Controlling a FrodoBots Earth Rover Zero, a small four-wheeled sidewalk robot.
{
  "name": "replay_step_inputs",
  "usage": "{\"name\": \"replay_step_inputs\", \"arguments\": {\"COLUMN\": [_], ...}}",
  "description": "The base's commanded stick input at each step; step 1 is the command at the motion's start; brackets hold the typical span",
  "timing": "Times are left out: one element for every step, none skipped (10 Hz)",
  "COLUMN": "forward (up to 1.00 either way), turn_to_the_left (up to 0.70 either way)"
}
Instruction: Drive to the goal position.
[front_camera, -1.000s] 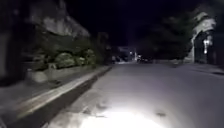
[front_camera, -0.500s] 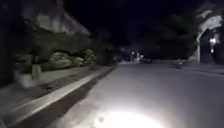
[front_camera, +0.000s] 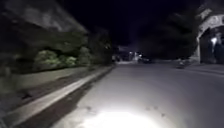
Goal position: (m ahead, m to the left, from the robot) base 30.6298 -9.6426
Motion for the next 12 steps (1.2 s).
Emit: {"name": "replay_step_inputs", "arguments": {"forward": [1.0, 1.0, 1.0, 1.0, 1.0, 1.0, 1.0, 1.0, 1.0, 1.0, 1.0, 1.0], "turn_to_the_left": [0.0, 0.0, 0.0, 0.0, 0.0, 0.0, 0.0, -0.16, -0.4, -0.4, -0.29, -0.08]}}
